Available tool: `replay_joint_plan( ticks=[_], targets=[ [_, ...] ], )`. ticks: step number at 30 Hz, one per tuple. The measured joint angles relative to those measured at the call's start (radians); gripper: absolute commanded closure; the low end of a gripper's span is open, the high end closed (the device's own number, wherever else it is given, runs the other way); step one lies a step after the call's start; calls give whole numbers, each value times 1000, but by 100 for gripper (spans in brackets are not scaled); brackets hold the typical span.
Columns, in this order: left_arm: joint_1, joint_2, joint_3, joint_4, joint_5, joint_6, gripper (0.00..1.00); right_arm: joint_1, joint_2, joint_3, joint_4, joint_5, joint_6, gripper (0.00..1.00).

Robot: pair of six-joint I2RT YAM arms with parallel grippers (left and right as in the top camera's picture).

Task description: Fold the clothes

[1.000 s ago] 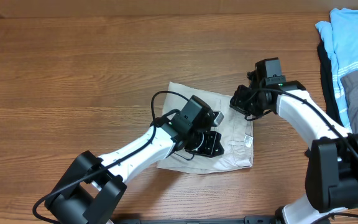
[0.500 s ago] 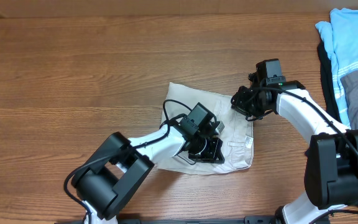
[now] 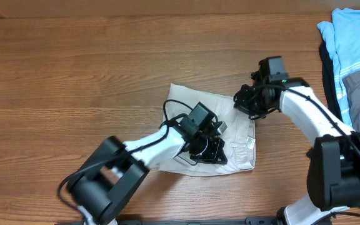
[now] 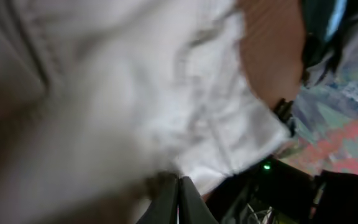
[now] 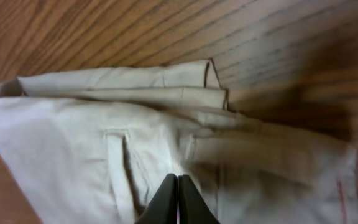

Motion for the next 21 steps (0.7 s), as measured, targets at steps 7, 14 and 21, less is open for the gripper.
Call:
replay_joint_plan(
  ticks=[7,14,21],
  targets=[
    [19,-296,72,-250,-149,32,91,-115,-125,203,-277,71,-11,5],
    [44,-426,113,-517,-358,41,96,-268,-187,234,-394,138,-11,0],
    [44,-330,106,-593,-481,29,96,-293,-185,234,-400,152,-11,0]
  ],
)
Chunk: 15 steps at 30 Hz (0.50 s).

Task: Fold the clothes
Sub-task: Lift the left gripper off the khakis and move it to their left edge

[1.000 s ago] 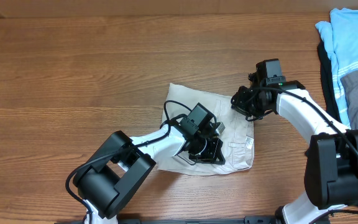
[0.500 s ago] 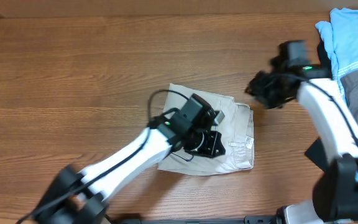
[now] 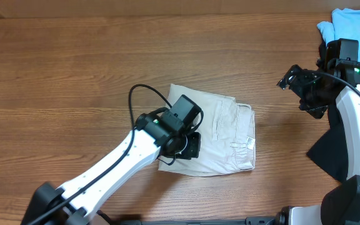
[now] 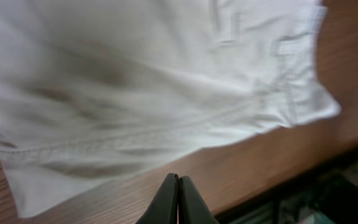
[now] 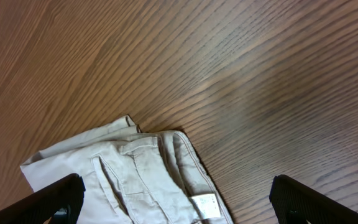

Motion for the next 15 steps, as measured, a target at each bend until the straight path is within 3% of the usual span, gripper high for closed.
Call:
replay_joint_plan(
  ticks=[9,15],
  targets=[
    [8,277,0,6,-43,-11,96,0,0,0,0,2,0,0],
    [64,303,8,-19,-71,-11,96,0,0,0,1,3,0,0]
  ],
)
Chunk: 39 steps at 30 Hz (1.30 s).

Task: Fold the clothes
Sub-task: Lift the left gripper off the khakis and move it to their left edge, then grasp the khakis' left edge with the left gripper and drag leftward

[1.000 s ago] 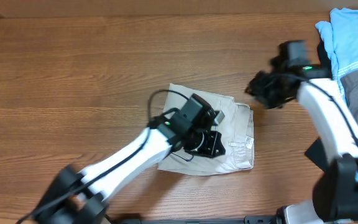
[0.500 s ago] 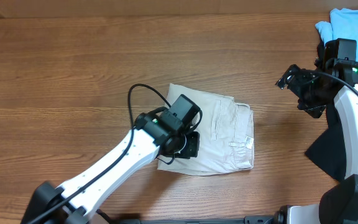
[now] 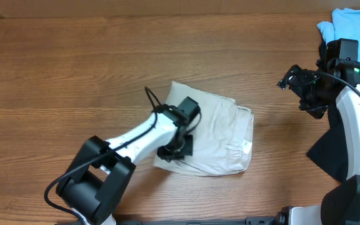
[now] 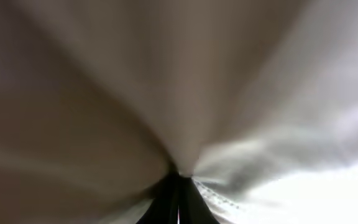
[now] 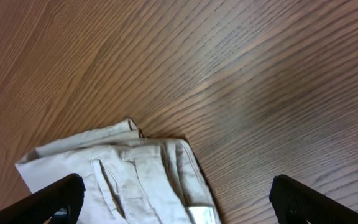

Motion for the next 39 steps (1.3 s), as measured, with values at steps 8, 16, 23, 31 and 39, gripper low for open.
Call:
replay_joint_plan(
  ticks=[8,16,23,31,39],
  targets=[
    [268,2,20,169,-237,22,72,0,0,0,-1,0,0,0],
    [529,50,247,148,-281,175,50,0,0,0,0,0,0,0],
    [535,47,607,-259,-198,205,44,0,0,0,-1,0,0,0],
    [511,37,531,-444,-87,208,47,0,0,0,-1,0,0,0],
    [490,40,251,-334,-19,185,45,0,0,0,-1,0,0,0]
  ],
)
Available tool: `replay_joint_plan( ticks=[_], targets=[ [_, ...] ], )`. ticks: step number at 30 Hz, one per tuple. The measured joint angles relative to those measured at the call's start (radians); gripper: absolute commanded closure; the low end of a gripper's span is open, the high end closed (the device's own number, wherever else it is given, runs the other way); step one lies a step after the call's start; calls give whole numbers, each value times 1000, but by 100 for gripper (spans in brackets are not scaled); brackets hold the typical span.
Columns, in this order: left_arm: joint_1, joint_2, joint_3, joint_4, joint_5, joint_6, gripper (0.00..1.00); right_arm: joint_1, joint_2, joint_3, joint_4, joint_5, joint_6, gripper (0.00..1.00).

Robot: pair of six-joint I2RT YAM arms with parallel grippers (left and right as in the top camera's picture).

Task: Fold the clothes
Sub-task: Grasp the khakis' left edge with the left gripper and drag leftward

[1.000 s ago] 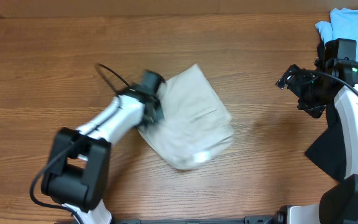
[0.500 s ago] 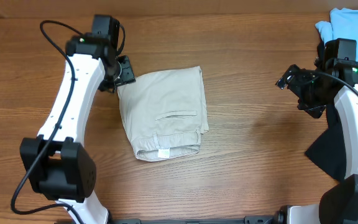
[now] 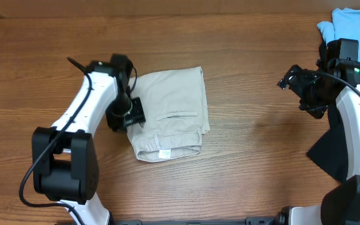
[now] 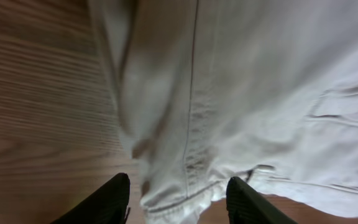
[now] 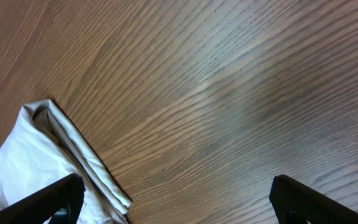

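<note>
Folded beige shorts (image 3: 170, 109) lie left of the table's middle, waistband label toward the front edge. My left gripper (image 3: 127, 117) is open at their left side. In the left wrist view the hemmed edge of the shorts (image 4: 229, 93) lies between the spread fingers of the left gripper (image 4: 180, 202), which close on nothing. My right gripper (image 3: 300, 87) hangs open over bare wood far to the right. In the right wrist view the right gripper (image 5: 179, 202) is empty, with the shorts (image 5: 30, 162) at lower left.
A pile of clothes sits at the table's right edge: a light blue garment (image 3: 355, 37), grey fabric and a black piece (image 3: 333, 150). The wooden table (image 3: 242, 50) stretches around the shorts.
The shorts lay at the table's middle with my left gripper shut in the cloth. Now they lie farther left and turned, and the left gripper is open at their edge. The right arm is unchanged.
Both grippers were shut at the folded shorts in the middle. Then the right gripper stood open far to the right while the left stayed shut over the cloth. The left was then shut in the fabric; now the shorts sit farther left, released.
</note>
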Motion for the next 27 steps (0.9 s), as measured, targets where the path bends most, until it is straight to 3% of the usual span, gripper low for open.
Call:
replay_joint_plan(
  ticks=[5,7,16,27],
  targets=[
    [-9,0,-65,15,28,-10,24,0,0,0,0,0,0,0],
    [-9,0,-69,18,31,-13,5,0,0,0,1,0,0,0],
    [-72,0,-126,96,30,-20,2,0,0,0,0,-1,0,0],
    [-79,-10,-237,219,32,-57,6,0,0,0,0,0,0,0]
  ],
)
